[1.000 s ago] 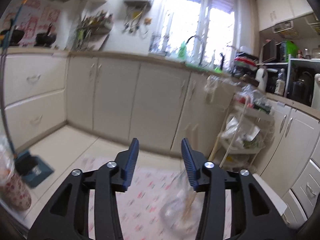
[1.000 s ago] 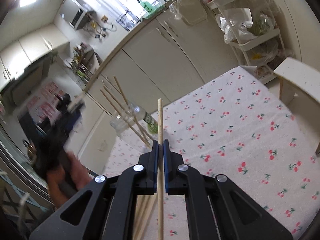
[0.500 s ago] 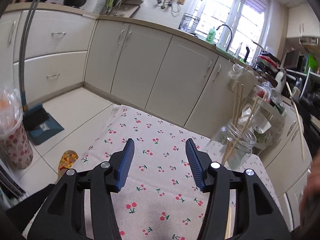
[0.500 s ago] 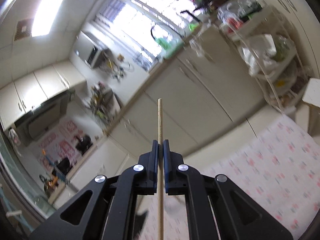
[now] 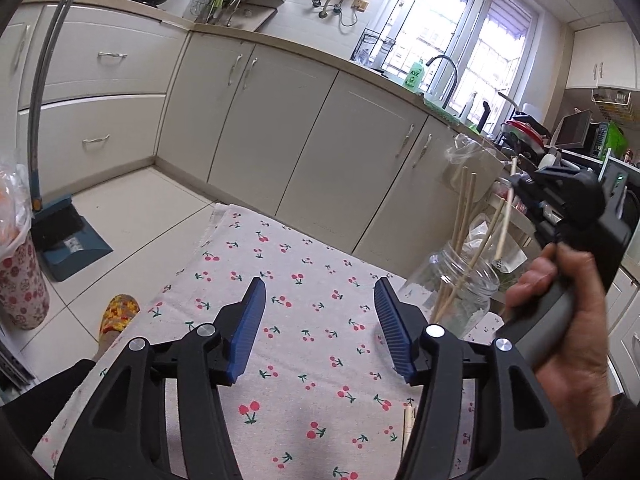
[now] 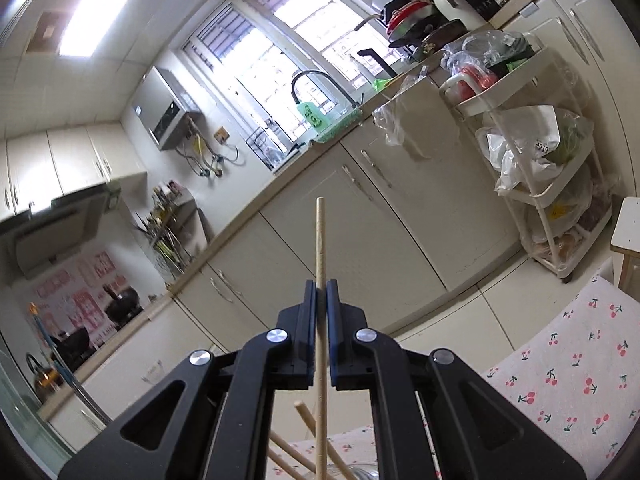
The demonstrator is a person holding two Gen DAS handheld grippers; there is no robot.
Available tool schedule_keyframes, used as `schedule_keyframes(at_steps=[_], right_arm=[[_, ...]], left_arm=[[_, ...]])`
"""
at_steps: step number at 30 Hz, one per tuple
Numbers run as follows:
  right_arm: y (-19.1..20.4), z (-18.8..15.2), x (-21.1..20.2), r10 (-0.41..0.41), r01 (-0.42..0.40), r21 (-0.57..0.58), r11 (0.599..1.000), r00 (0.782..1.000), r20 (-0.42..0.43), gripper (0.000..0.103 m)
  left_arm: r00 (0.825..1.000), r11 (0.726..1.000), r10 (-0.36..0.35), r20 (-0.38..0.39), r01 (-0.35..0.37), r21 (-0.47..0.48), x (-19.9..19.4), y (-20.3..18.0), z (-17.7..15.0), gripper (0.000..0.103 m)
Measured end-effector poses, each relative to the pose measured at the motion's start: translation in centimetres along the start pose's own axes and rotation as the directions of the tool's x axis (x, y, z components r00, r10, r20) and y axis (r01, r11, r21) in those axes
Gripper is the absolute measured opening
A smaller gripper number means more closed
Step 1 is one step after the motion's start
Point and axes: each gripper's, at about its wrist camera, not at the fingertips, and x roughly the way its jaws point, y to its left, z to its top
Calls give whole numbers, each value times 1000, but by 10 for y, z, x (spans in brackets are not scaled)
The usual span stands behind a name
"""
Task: Organize utensils
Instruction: 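Lower the right tool's stick into the glass jar and open the right tool, then move the right tool down to the stick pile and grasp one stick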
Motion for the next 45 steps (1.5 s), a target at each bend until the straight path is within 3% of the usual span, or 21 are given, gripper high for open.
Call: schedule_keyframes(at_steps=[11,19,21,27,31,34,37,39,45], right_arm=[[6,-32,-28,-21,16,-125,992,999,-42,6],[8,-53,-44,-25,-11,-208,978,985,-168,7],[8,-56,-47,-29,-14,-214,977,980,-198,27],[-1,-52,-89,-61,6,-211,978,964,-258,37],[-15,-68,-124,-133,47,-227,973,915,-382,37],[-26,-96,-149,-196,65,-271,960,848,-492,37],[-33,-118,-163,-222,69,-281,957,799,-558,37],[-32,-129,-166,-239,74,-293,953,778,-580,37],[-16,-147,-152,-313,77,-392,917,747,-587,37]], left_arm=[[1000,1000,19,9,-19,8,-1,-3,1,62],[999,999,35,20,-35,15,-2,-3,0,65],[999,999,39,19,-39,15,-2,-3,0,66],[999,999,51,9,-51,-12,-1,2,1,70],[998,997,69,-15,-69,-17,-2,5,4,71],[996,996,87,-32,-86,16,-11,0,4,74],[993,995,88,-85,-83,52,-22,-6,-4,75],[989,992,99,-113,-89,87,-29,-10,-10,75],[976,985,116,-185,-89,151,-49,-18,-30,76]])
